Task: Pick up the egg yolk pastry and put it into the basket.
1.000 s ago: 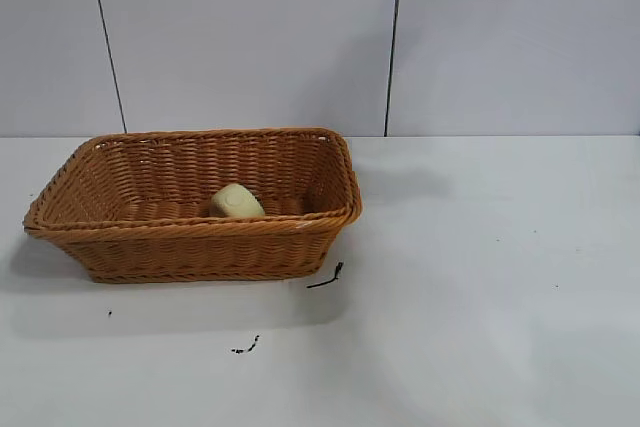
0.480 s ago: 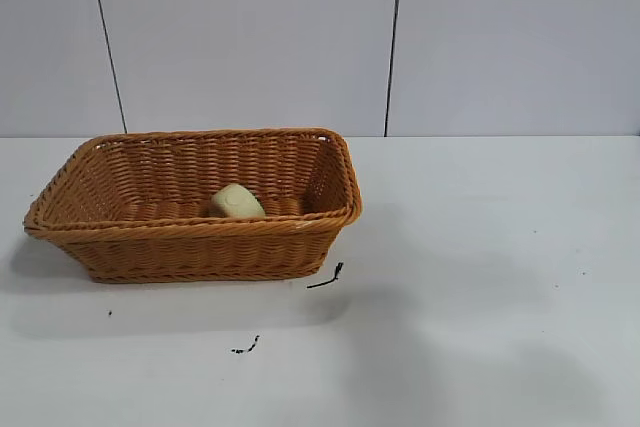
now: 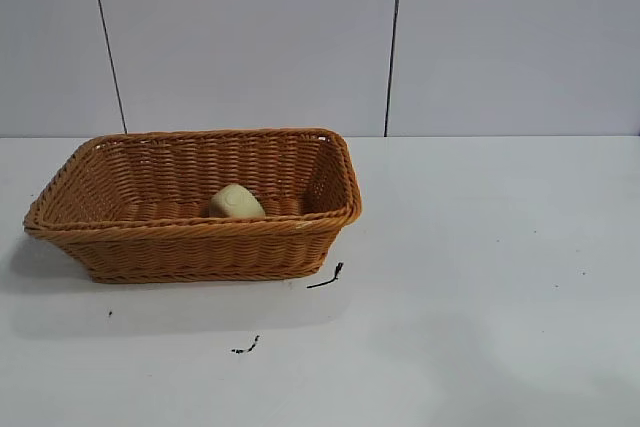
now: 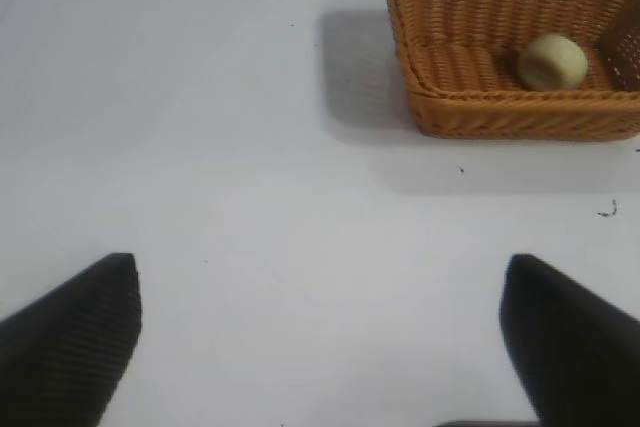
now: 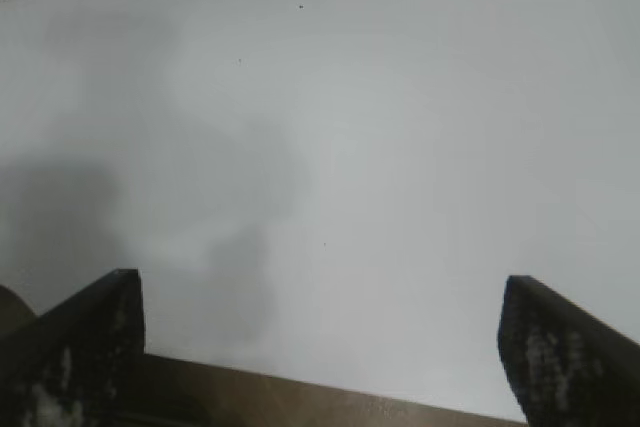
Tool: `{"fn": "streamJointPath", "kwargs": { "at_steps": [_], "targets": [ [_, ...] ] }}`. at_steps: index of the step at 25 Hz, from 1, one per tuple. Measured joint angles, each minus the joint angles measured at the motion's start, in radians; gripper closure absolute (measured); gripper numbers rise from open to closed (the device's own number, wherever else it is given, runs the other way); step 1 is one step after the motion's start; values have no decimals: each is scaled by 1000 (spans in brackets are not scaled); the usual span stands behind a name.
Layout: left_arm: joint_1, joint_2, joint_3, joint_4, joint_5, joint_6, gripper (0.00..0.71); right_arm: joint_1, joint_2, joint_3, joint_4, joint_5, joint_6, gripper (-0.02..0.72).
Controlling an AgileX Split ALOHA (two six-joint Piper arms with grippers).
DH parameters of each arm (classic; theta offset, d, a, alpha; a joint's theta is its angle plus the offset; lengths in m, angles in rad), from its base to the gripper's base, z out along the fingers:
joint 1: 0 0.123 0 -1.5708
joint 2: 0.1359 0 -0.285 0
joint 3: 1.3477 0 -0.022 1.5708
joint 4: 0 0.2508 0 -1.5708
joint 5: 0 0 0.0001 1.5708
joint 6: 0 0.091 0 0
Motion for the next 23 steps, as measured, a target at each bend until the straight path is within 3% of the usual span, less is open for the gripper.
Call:
{"fn": "streamJointPath", "kwargs": {
  "at_steps": [11, 23],
  "targets": [
    [0, 0, 0, 0, 0, 0, 14, 0, -292, 1, -1, -4, 0, 40],
    [0, 0, 0, 0, 0, 0, 14, 0, -308, 1, -1, -3, 0, 40]
  ]
}}
